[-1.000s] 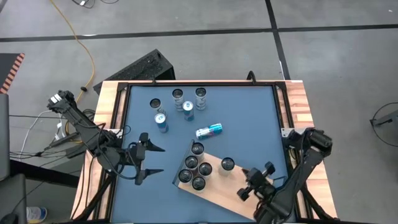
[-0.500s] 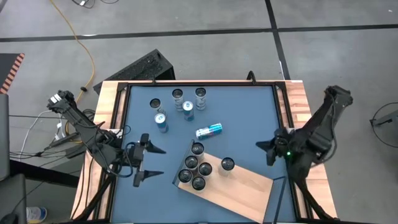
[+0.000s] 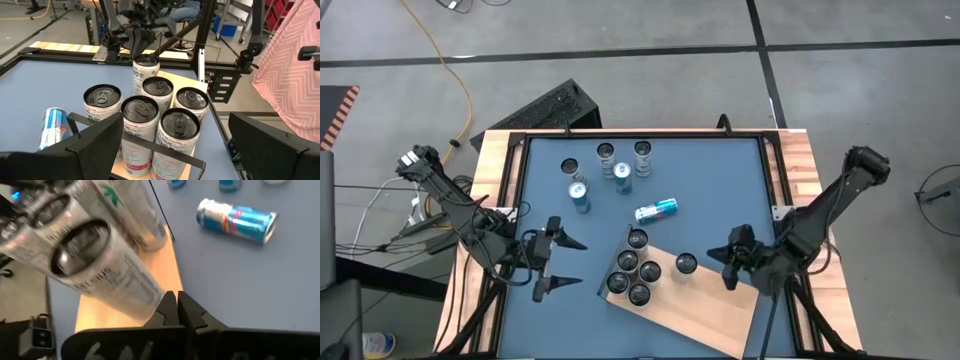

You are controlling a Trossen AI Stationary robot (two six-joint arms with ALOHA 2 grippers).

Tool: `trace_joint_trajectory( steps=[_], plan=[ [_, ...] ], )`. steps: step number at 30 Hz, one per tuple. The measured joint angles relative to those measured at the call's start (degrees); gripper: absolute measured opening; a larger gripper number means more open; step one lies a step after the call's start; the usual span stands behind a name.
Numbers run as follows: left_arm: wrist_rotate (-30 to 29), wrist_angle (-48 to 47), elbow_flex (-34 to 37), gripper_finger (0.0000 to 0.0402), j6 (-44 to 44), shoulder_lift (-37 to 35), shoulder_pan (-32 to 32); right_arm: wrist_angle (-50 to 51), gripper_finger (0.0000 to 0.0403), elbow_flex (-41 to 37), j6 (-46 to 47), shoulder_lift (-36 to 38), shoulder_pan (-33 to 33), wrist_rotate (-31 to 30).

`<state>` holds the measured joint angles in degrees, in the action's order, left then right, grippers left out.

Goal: Place canned beverage on shelf
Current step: Put the white yellow soda can aligned with the other white yellow soda can on the shelf

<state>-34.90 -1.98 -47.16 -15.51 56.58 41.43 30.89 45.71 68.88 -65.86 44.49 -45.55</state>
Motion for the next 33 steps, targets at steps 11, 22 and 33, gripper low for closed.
trace_joint_trajectory(
  steps=[11, 22, 33],
  plan=[
    [0.11, -0.02, 0.00, 0.0348, 0.94, 0.00, 0.00, -2.56, 0.0000, 0.00, 9.10, -9.83, 0.88, 7.07],
    [0.05, -0.06, 0.00, 0.0348, 0.94, -0.02, 0.00, -8.44, 0.0000, 0.00, 8.64, -12.24, 0.31, 8.13],
    [0.05, -0.38, 0.00, 0.0348, 1.03, -0.02, 0.00, -14.72, 0.0000, 0.03, 5.78, -15.79, -0.33, 8.23]
  ],
)
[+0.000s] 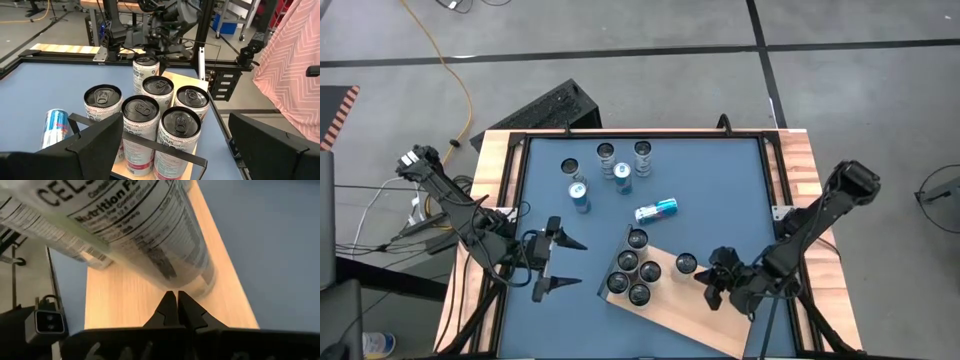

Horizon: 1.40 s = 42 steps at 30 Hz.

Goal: Place canned beverage on shelf
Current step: Put the white yellow soda can aligned with the other white yellow soda can on the shelf

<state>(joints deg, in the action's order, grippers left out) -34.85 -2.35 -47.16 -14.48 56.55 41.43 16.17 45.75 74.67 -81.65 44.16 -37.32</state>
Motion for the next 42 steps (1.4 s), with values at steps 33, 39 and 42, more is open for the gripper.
trace_joint_trajectory(
  steps=[33, 39, 42],
  plan=[
    [-0.44, 0.11, 0.00, 0.0348, 1.42, 0.00, -0.01, -6.22, 0.0000, -0.01, -10.40, -2.31, -7.96, 5.32],
    [-0.44, 0.09, 0.00, 0.0348, 1.42, 0.00, -0.02, -6.82, 0.0000, -0.01, -12.10, -2.31, -9.56, 5.84],
    [-0.42, 0.09, 0.00, 0.0348, 1.42, 0.00, -0.02, -8.55, 0.0000, -0.01, -14.43, -2.31, -10.42, 6.03]
  ],
)
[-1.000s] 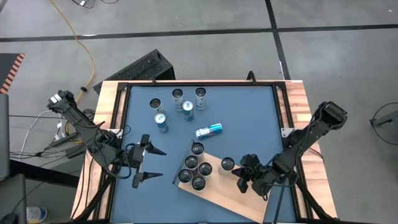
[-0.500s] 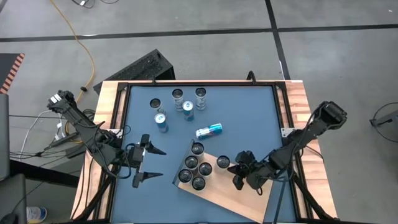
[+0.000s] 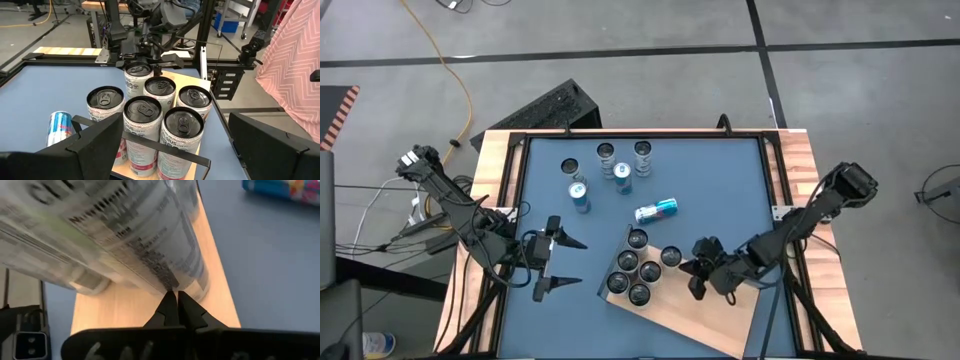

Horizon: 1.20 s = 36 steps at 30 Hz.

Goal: Place canned beverage on shelf
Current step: Put the white yellow soda can aligned with the other white yellow soda can on the shelf

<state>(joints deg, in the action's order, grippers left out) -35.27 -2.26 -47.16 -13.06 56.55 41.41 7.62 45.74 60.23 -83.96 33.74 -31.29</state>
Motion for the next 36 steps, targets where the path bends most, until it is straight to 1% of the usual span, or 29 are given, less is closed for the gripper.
trace_joint_trajectory(
  steps=[6, 13, 32, 36],
  plan=[
    [0.01, -0.02, 0.00, 0.0348, 0.00, 0.00, -0.01, -2.12, 0.0000, 0.00, -3.01, 0.00, -1.37, 0.14],
    [0.01, -0.02, 0.00, 0.0348, 0.00, 0.00, 0.02, -3.00, 0.0000, 0.00, -3.38, 0.00, -2.36, 1.53],
    [0.01, -0.02, 0.00, 0.0348, 0.00, 0.00, 0.01, -4.00, 0.0000, 0.00, -4.07, 0.00, -2.41, 1.57],
    [0.01, -0.02, 0.00, 0.0348, 0.00, 0.00, 0.02, -5.99, 0.0000, -0.02, -6.83, 0.00, -2.52, 1.60]
  ],
)
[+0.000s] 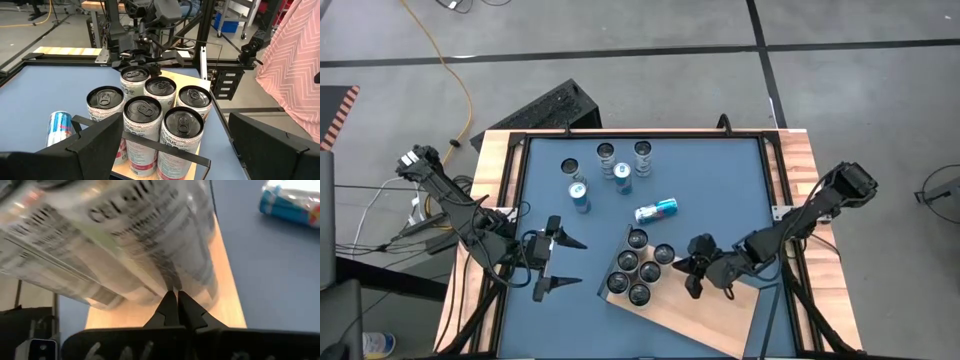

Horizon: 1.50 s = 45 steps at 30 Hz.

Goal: Place canned beverage on shelf
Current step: Put the white yellow soda can aligned with the other white yellow soda can on the shelf

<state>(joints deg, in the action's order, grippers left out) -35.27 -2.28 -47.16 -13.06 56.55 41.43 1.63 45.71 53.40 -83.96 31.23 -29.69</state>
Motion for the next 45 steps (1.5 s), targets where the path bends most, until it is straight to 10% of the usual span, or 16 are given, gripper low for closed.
trace_joint_trajectory(
  steps=[45],
  plan=[
    [0.44, 0.02, 0.00, 0.0348, -0.68, 0.00, -0.02, 2.06, 0.0000, 0.00, 0.13, -0.09, -3.62, 2.64]
  ],
)
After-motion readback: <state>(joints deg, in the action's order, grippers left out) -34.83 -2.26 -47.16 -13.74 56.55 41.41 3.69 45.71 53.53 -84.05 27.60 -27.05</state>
